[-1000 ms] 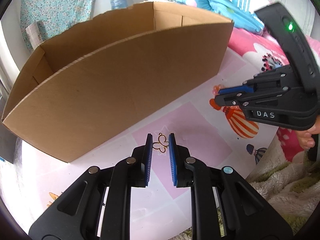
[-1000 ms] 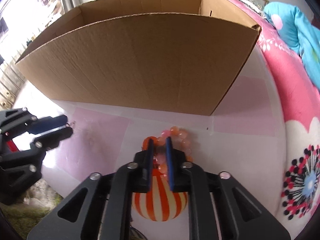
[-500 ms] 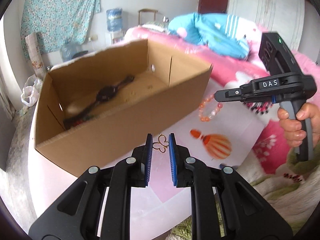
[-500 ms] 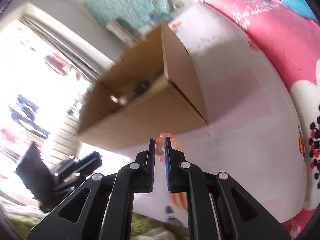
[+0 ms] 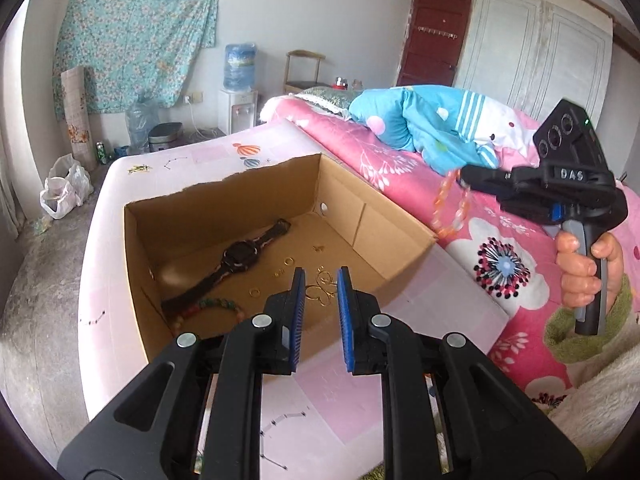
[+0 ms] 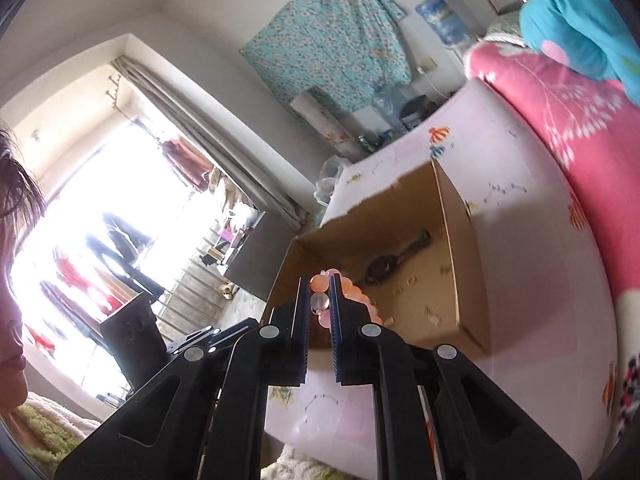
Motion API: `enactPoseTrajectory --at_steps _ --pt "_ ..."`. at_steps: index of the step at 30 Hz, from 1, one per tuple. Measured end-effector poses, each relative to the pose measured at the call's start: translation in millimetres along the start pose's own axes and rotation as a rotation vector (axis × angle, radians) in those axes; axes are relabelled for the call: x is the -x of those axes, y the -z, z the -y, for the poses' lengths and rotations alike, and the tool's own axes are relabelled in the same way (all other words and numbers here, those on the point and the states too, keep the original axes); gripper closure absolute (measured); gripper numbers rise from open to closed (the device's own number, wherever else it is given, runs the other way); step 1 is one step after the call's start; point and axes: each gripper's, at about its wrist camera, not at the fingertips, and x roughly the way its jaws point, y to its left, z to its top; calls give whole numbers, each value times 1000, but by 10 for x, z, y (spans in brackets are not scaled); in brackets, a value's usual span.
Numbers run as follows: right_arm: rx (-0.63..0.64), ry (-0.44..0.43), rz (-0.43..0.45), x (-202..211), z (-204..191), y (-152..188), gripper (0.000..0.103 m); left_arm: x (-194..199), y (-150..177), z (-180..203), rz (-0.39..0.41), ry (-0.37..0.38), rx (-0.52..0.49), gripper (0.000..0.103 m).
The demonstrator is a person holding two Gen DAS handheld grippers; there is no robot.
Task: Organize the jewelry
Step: 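Lift and carry the bracelet and butterfly charm in both tools over the box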
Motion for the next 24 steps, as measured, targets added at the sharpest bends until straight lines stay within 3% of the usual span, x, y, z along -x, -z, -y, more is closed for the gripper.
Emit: enactPoseTrajectory --at_steps 10,16,19,22,24 --pt "-4 -7 -72 -632 223 -342 93 -959 -41 -216 -269 113 79 88" --pt "-31 -14 -126 -885 387 -330 93 -1349 80 -498 -436 164 211 88" --pt "-47 -30 -146 -961 448 -326 93 -1487 151 -640 -512 274 322 88" --pt "-48 -37 -149 -998 467 -329 93 -1629 214 -744 -584 261 375 88" --pt "-42 -31 -146 -996 468 -334 93 -1673 235 -799 -606 292 422 90"
